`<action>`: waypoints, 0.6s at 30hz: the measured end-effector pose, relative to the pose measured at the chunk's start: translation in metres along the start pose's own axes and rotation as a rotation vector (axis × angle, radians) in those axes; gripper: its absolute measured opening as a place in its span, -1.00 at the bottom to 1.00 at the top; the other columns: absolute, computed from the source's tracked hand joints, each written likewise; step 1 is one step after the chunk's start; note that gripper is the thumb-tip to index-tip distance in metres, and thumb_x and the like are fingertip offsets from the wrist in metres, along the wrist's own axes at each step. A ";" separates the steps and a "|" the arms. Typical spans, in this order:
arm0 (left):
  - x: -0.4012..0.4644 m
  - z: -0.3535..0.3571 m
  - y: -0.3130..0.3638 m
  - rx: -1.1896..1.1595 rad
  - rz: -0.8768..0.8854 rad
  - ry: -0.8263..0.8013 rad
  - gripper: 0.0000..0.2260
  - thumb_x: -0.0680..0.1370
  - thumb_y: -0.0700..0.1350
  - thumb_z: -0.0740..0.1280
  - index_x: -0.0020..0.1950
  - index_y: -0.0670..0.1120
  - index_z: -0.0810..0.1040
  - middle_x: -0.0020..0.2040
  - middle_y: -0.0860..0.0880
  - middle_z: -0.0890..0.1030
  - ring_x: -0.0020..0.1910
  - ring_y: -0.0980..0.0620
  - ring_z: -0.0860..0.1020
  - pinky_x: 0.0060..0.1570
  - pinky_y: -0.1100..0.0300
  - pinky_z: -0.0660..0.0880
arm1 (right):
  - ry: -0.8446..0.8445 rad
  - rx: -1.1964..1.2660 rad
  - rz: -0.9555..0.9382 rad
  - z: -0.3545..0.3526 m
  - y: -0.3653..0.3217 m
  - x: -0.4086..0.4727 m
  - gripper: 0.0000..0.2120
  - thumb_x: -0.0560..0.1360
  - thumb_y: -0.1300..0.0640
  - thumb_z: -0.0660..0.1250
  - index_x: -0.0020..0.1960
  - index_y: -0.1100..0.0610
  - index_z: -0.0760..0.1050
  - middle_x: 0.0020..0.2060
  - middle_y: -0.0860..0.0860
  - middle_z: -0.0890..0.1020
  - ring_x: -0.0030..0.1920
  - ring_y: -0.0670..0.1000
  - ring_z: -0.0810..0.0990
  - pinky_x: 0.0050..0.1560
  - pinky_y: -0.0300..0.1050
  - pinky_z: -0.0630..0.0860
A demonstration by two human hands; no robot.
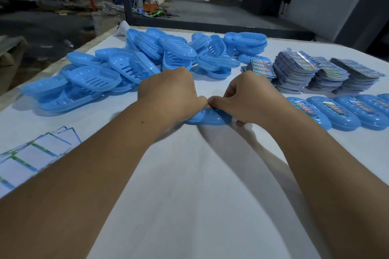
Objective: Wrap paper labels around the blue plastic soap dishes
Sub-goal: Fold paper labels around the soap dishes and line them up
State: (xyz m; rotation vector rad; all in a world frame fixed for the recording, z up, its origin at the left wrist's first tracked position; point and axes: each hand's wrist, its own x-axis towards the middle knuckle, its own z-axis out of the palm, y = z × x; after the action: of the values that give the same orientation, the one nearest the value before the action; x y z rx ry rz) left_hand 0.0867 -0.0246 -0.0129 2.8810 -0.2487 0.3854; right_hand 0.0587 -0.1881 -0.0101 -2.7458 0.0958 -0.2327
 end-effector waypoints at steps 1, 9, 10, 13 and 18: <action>0.000 0.000 -0.001 -0.009 -0.002 0.007 -0.68 0.40 0.30 0.37 -0.10 0.07 0.59 -0.13 0.06 0.61 -0.09 -0.07 0.57 -0.26 0.12 0.35 | -0.005 0.006 0.003 -0.001 0.001 0.000 -0.59 0.45 -0.23 0.42 -0.34 0.09 0.58 -0.56 -0.02 0.62 -0.50 -0.17 0.60 -0.42 -0.26 0.44; 0.011 -0.006 -0.018 -0.222 -0.077 -0.062 -0.70 0.43 0.27 0.43 -0.21 0.06 0.54 -0.23 0.17 0.48 -0.07 -0.02 0.54 -0.08 0.08 0.45 | 0.026 0.169 0.062 -0.007 0.006 0.001 -0.57 0.52 -0.21 0.37 -0.31 0.11 0.53 -0.51 0.02 0.64 -0.46 0.04 0.68 -0.49 -0.23 0.37; 0.013 -0.007 -0.021 -0.241 -0.092 -0.042 -0.72 0.46 0.26 0.41 -0.22 0.07 0.53 -0.24 0.18 0.47 -0.06 -0.02 0.53 -0.08 0.07 0.45 | 0.061 0.189 0.056 -0.008 0.007 0.002 -0.59 0.54 -0.18 0.35 -0.30 0.12 0.52 -0.50 0.03 0.63 -0.43 0.09 0.69 -0.46 -0.19 0.42; 0.015 -0.007 -0.025 -0.237 -0.101 0.020 -0.77 0.54 0.19 0.36 -0.20 0.09 0.50 -0.24 0.17 0.47 -0.08 -0.02 0.53 -0.15 0.06 0.40 | 0.162 0.189 -0.081 -0.006 0.008 0.004 -0.73 0.53 -0.11 0.37 -0.21 0.06 0.58 -0.32 -0.04 0.67 -0.29 0.00 0.67 -0.26 -0.12 0.53; 0.015 -0.005 -0.022 -0.274 -0.087 0.062 -0.80 0.55 0.17 0.32 -0.18 0.09 0.48 -0.21 0.17 0.49 -0.07 -0.03 0.54 -0.11 0.07 0.41 | -0.111 0.177 -0.318 0.006 0.001 -0.002 -0.60 0.44 -0.14 0.47 0.25 -0.09 0.58 0.11 -0.22 0.64 0.10 -0.16 0.58 0.15 -0.24 0.48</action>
State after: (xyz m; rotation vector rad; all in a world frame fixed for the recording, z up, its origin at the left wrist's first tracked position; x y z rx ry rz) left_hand 0.1042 -0.0048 -0.0085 2.5961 -0.1510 0.3913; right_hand 0.0574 -0.1868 -0.0167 -2.5781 -0.3752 -0.1635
